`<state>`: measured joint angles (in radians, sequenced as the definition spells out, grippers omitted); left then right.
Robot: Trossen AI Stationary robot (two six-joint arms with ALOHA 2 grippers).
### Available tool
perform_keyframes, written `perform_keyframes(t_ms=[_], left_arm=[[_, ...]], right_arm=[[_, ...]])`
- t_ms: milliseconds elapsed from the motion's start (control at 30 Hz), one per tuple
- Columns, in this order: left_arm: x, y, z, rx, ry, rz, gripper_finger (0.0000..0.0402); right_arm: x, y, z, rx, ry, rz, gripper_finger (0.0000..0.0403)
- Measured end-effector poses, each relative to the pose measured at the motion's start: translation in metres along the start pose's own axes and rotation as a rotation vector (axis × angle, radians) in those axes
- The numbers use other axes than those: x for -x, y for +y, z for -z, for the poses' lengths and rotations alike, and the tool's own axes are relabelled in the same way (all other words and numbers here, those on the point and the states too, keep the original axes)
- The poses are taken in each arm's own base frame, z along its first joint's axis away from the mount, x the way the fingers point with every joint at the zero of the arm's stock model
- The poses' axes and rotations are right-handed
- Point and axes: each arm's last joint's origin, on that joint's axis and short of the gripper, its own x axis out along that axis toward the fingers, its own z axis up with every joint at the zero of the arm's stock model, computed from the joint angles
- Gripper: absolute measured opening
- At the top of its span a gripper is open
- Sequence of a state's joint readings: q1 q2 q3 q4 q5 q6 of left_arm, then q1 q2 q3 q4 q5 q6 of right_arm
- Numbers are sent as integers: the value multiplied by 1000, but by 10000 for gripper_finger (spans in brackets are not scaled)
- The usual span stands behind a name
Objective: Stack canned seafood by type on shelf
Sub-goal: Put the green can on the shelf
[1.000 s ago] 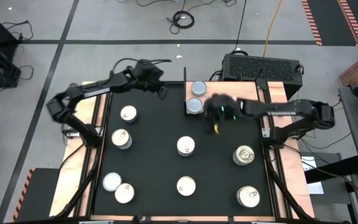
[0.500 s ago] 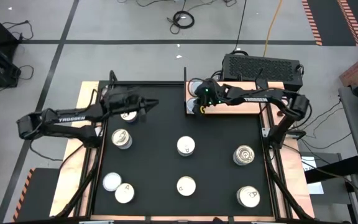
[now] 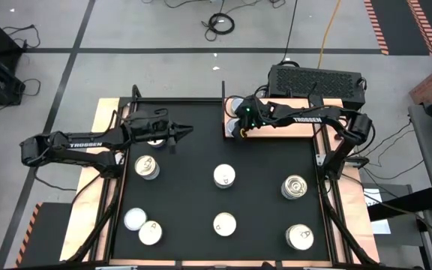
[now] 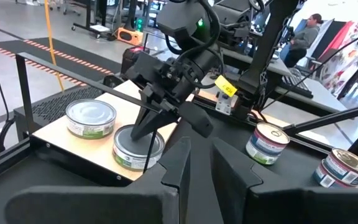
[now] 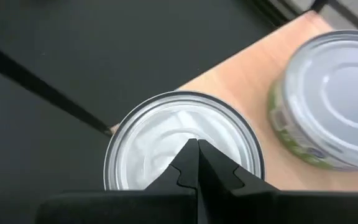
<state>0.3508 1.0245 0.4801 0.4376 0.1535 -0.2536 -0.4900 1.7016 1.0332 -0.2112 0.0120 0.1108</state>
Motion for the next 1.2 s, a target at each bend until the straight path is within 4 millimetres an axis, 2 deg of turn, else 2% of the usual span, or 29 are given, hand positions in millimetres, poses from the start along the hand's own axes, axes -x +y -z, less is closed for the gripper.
perform_keyframes(t_ms=[400, 800, 1000, 1200], left_arm=[[0, 0, 0, 3, 2, -1, 63], [0, 0, 0, 3, 2, -1, 63], [0, 0, 0, 2, 1, -1, 63], [0, 0, 0, 2, 1, -1, 63]], right_arm=[[1, -7, 5, -4, 48, 114, 0], [0, -7, 6, -12, 55, 109, 0], [16, -7, 4, -14, 38, 105, 0], [48, -2, -7, -19, -61, 79, 0]])
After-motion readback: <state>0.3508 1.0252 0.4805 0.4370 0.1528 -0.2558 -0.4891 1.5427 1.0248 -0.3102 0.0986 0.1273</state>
